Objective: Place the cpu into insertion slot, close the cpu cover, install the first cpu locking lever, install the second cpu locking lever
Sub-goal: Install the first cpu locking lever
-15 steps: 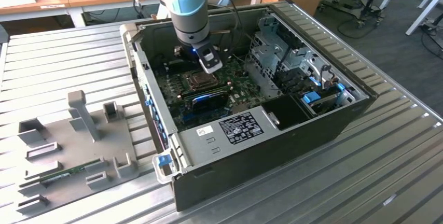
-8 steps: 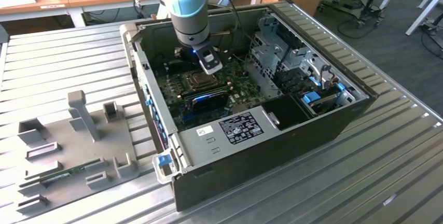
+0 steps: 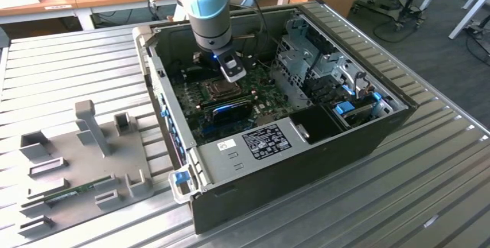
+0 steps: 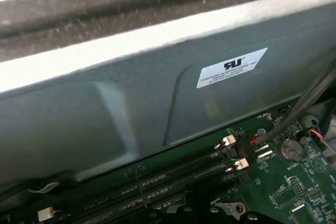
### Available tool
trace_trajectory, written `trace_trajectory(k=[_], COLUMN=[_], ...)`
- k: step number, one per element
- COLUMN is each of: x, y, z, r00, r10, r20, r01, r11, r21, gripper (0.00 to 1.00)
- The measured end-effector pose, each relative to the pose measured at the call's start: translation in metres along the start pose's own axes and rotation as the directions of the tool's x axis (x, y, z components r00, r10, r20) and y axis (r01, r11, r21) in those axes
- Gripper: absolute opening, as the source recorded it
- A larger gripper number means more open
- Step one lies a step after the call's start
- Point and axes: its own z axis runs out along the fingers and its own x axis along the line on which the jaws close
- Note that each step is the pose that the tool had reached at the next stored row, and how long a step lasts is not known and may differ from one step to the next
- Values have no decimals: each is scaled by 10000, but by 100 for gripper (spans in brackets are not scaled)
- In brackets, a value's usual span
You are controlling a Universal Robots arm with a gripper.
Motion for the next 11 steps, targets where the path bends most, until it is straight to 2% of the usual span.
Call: trace_trajectory(k=[6,11], x=[-13,-11], y=[43,54], z=[-98,-105], r00=[10000,10000], r10=[0,0], r20=[-1,-2], r01=[0,0], r11=[10000,10000], r21=[11,9], gripper=[10,10])
